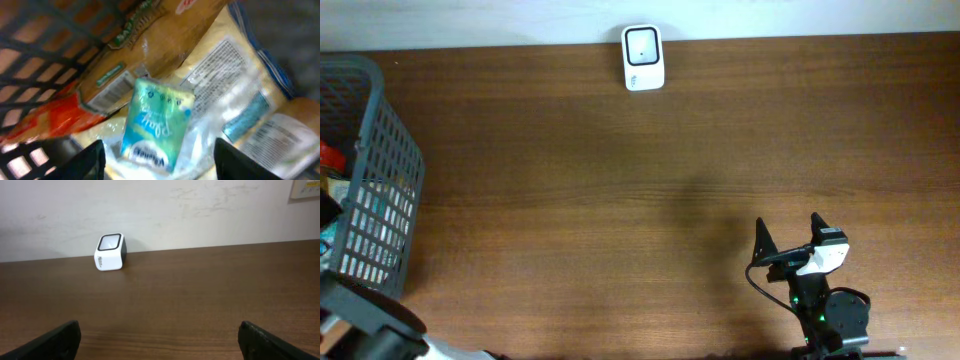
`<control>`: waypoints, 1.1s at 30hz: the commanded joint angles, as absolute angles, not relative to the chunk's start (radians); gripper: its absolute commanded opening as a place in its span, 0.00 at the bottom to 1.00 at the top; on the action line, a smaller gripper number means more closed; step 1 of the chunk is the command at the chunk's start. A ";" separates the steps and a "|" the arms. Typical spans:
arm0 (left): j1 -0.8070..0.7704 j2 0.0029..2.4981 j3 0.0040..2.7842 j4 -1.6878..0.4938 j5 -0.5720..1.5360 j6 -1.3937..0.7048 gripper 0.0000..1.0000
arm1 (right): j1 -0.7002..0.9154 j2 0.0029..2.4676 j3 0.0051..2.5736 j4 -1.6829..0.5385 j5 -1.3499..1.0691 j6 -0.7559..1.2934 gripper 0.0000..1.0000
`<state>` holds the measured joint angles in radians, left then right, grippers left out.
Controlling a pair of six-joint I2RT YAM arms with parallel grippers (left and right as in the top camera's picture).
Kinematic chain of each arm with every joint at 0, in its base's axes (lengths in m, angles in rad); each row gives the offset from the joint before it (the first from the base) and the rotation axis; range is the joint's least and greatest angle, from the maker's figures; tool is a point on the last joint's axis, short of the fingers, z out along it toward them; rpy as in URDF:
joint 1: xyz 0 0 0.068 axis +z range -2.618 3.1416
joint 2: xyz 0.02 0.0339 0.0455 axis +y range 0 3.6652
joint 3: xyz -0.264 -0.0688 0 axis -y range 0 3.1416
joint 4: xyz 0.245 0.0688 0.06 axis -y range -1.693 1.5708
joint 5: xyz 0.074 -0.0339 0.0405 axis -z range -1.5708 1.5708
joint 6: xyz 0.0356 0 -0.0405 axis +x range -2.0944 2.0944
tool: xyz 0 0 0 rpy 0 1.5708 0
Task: Scan the item barcode
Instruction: 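Grasp the small green-white box and place it mid-table with left gripper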
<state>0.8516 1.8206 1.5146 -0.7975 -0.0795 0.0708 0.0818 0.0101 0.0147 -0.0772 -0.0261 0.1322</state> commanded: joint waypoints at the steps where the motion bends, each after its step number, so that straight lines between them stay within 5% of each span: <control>1: 0.859 1.908 1.505 -0.793 -0.076 0.104 0.50 | 0.078 0.004 0.006 -0.078 -0.021 0.136 0.99; 4: 0.859 1.952 1.505 -0.744 -0.080 0.104 0.45 | 0.078 0.003 0.006 -0.078 -0.021 0.136 0.99; 7: 0.859 1.982 1.505 -0.739 -0.080 0.104 0.04 | 0.078 0.003 0.006 -0.078 -0.021 0.136 0.99; 8: 0.859 1.981 1.512 -0.738 -0.080 0.104 0.00 | 0.078 0.003 0.006 -0.078 -0.021 0.136 0.99; 16: 0.856 1.738 1.634 -0.762 -0.014 -0.025 0.00 | 0.078 0.003 0.006 -0.078 -0.021 0.136 0.99; 21: 0.818 1.455 1.676 -0.693 0.313 -0.146 0.00 | 0.078 0.004 0.006 -0.078 -0.021 0.136 0.99; 27: 0.334 1.413 1.635 -0.839 0.286 -0.145 0.00 | 0.078 0.003 0.006 -0.078 -0.021 0.136 0.99; 33: -0.175 1.674 1.527 -0.833 0.107 -0.224 0.00 | 0.078 0.004 0.006 -0.078 -0.021 0.136 0.99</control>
<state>-0.0578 1.5578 1.5444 -0.8375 0.1677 -0.1452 0.0818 0.0101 0.0147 -0.0772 -0.0261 0.1322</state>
